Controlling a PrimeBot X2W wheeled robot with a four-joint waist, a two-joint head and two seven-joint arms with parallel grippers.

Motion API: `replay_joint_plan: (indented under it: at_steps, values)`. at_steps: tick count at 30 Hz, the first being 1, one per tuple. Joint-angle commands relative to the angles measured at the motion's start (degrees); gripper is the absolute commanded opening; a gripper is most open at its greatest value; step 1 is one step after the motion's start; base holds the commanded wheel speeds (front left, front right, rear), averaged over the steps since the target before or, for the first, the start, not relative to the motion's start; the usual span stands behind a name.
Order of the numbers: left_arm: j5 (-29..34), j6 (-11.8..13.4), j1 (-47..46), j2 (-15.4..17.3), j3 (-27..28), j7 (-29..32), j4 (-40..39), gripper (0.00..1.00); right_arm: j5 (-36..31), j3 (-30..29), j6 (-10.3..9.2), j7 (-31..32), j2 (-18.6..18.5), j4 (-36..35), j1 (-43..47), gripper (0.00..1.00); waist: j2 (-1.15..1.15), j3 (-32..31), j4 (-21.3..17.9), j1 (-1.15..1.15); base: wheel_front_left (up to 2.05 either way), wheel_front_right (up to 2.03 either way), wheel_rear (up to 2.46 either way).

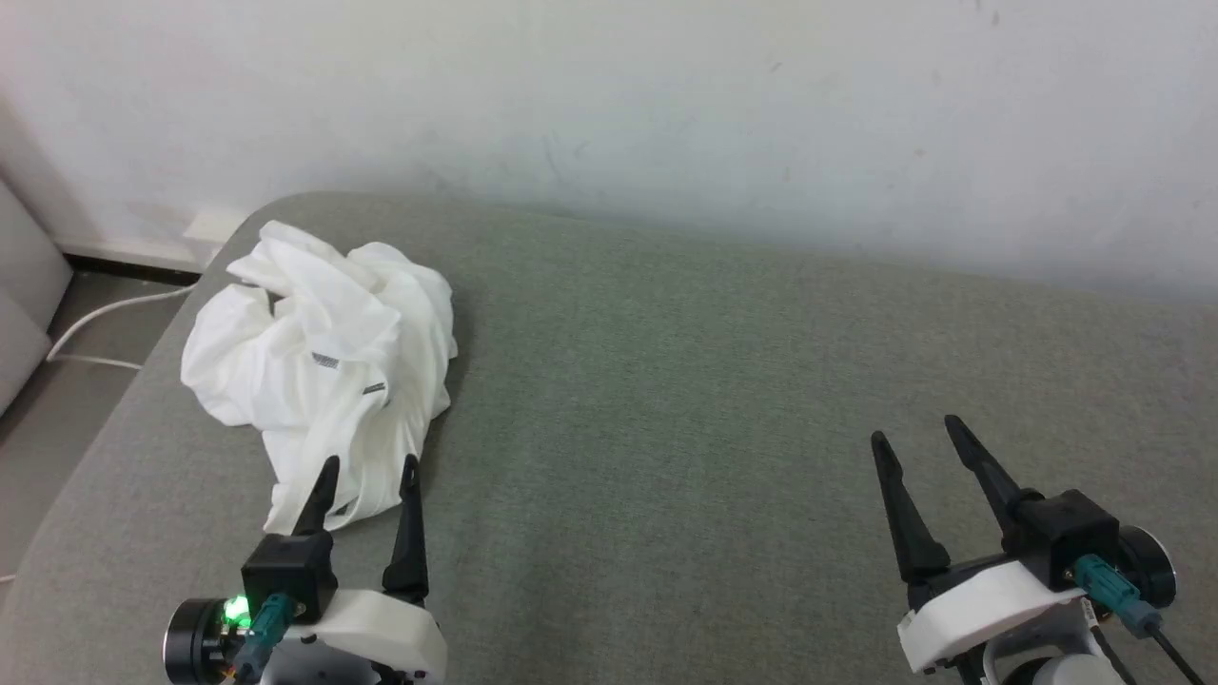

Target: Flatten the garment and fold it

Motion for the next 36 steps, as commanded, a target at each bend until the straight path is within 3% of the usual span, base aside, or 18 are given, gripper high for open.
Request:
replay_joint_plan:
  at_steps: [1,36]
  values:
    - [-0.3,0.3,0.7,-0.1,-0.1,-0.6,0.3,1.0,0.4,0.2,-0.06,-0.6,0.1,0.3,0.4,1.0,-0.01,-0.1,1.2,0.0,0.0,0.0,0.0]
    - [-2.0,1.4,2.0,-0.1,-1.0,-4.8,1.3,1.0,2.3,2.9,-0.09,-4.8,0.2,2.7,0.7,1.0,-0.01,-0.6,11.4,0.0,0.0,0.0,0.0]
